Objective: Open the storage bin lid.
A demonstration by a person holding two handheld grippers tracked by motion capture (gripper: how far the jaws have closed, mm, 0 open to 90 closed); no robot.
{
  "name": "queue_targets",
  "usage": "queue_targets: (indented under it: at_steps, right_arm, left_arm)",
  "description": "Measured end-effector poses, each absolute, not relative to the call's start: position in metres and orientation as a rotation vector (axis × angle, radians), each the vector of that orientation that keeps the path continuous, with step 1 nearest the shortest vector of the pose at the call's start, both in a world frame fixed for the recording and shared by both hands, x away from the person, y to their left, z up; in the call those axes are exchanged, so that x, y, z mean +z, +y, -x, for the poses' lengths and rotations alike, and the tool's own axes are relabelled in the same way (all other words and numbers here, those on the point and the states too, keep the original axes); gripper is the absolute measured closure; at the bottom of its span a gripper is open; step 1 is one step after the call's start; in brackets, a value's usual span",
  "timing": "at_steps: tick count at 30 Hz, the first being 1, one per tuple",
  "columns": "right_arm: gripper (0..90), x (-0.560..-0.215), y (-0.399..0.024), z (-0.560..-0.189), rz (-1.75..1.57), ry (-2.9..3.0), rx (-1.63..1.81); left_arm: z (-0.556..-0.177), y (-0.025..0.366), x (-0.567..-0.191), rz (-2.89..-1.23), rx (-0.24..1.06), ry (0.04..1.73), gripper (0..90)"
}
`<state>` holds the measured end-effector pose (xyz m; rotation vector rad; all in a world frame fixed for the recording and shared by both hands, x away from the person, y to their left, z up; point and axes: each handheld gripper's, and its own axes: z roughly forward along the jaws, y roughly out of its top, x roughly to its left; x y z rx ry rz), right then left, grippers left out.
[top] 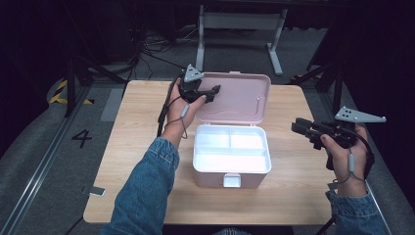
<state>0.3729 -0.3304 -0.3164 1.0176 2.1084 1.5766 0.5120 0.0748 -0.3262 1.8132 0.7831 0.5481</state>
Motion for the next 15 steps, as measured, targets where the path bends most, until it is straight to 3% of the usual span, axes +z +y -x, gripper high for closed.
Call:
queue_targets:
  at_steps: [7, 15]
  right_arm:
    - [66.7, -0.319, -0.328, -0.374, -1.015, 2.141, 1.559]
    - [66.2, -0.321, -0.330, -0.375, -1.025, 2.144, 1.561]
  left_arm:
    - [-0.520, 0.071, -0.337, -1.841, 0.537, 0.796, 28.6]
    - [-0.532, 0.072, -0.350, -1.828, 0.475, 0.843, 27.5]
